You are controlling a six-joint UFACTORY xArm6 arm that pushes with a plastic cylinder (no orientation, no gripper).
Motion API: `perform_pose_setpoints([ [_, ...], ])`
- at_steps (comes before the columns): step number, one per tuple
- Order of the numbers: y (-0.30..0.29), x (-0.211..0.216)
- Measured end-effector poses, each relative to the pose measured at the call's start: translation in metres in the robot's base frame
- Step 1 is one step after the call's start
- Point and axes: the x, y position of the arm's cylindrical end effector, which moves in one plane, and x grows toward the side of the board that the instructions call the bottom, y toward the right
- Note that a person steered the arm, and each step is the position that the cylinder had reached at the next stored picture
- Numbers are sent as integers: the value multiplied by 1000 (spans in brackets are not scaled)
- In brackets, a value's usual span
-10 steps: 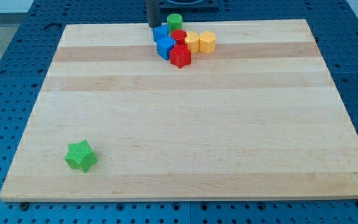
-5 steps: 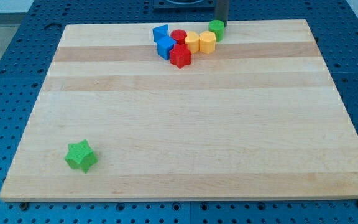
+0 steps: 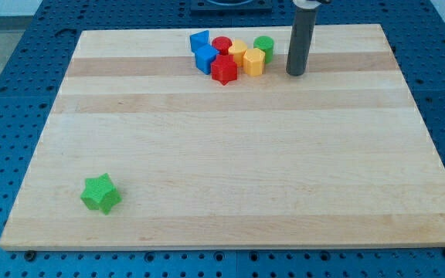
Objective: Move the green circle closer to the red circle
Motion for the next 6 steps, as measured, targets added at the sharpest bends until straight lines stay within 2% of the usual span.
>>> perform_pose_setpoints([
  [1, -6, -34],
  [3, -45, -69],
  [6, -76, -66],
])
